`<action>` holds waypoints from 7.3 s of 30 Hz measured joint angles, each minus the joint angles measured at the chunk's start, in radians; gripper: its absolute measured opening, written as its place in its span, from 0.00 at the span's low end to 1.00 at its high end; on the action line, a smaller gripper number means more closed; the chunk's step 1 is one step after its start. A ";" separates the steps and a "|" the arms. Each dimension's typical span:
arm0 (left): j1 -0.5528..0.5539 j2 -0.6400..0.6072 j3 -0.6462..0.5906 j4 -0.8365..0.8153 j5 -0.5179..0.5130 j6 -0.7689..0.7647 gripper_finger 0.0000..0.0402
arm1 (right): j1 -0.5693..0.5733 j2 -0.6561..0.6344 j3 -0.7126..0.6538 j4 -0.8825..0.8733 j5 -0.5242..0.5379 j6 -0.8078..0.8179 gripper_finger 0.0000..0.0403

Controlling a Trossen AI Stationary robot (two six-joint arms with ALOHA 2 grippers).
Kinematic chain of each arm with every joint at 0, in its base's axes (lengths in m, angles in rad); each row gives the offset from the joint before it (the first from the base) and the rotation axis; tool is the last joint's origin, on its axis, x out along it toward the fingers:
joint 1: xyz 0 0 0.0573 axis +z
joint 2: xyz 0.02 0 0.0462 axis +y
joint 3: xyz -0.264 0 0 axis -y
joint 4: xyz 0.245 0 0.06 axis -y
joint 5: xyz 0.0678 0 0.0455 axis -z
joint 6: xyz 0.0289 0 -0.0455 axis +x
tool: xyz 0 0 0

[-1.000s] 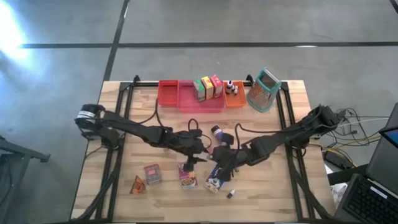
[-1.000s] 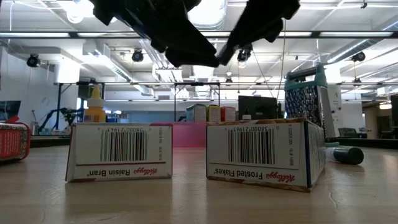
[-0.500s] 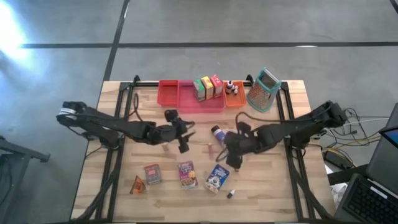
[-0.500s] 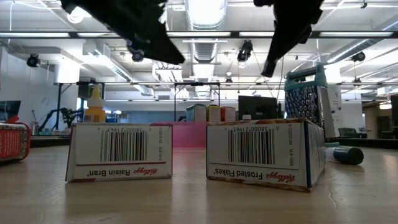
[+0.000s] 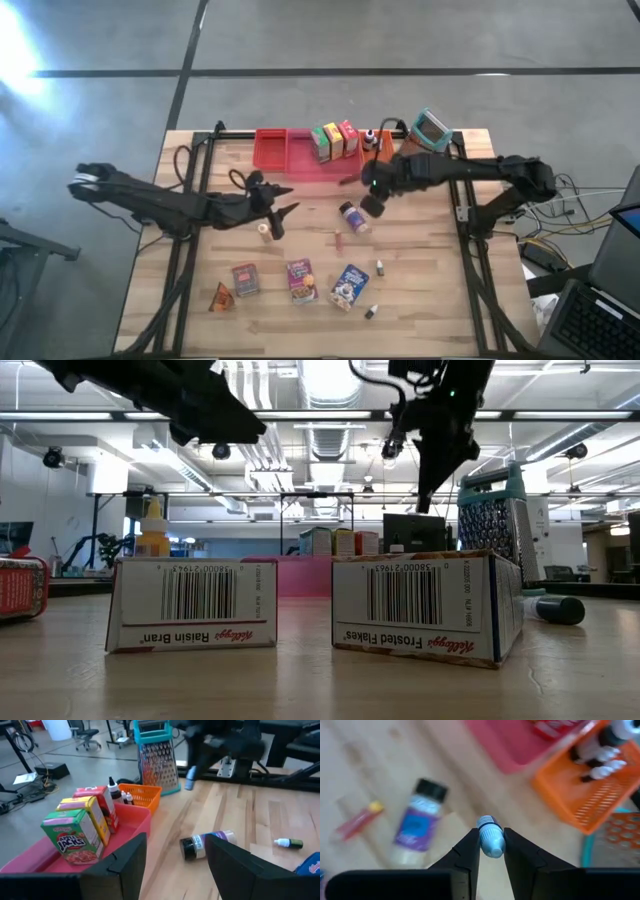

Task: Pick & Place Kitchen Items
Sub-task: Put the purple food coloring bottle into the orange bin, then put the green food coloring bottle into the orange bin

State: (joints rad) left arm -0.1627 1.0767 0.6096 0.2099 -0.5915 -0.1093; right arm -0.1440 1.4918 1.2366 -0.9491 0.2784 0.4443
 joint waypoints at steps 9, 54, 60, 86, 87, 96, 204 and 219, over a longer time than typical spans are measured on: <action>0.000 -0.014 -0.012 0.020 -0.002 0.000 0.51 | -0.249 0.000 0.000 0.050 -0.005 -0.056 0.18; 0.006 -0.013 0.002 0.113 -0.001 0.113 0.51 | -0.536 0.329 -0.014 0.356 -0.176 -0.325 0.16; 0.006 -0.013 0.001 0.115 -0.001 0.115 0.51 | -0.546 0.355 -0.002 0.359 -0.175 -0.330 0.18; 0.006 -0.013 0.000 0.121 0.001 0.113 0.51 | -0.544 0.396 0.035 0.345 -0.178 -0.340 0.20; 0.006 -0.013 0.000 0.121 0.001 0.113 0.51 | -0.544 0.396 0.035 0.345 -0.178 -0.340 0.21; 0.006 -0.013 0.000 0.120 0.001 0.113 0.51 | -0.544 0.396 0.035 0.345 -0.178 -0.343 0.21; 0.006 -0.015 -0.024 -0.017 0.106 -0.057 0.51 | 0.595 0.096 -0.202 0.076 -0.071 1.250 0.46; 0.006 -0.015 -0.027 -0.008 0.105 -0.064 0.51 | 0.575 0.096 -0.302 0.285 -0.101 1.187 0.43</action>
State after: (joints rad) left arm -0.1566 1.0618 0.5827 0.2020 -0.4870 -0.1735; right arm 0.4313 1.5879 0.9344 -0.6643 0.1776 1.6314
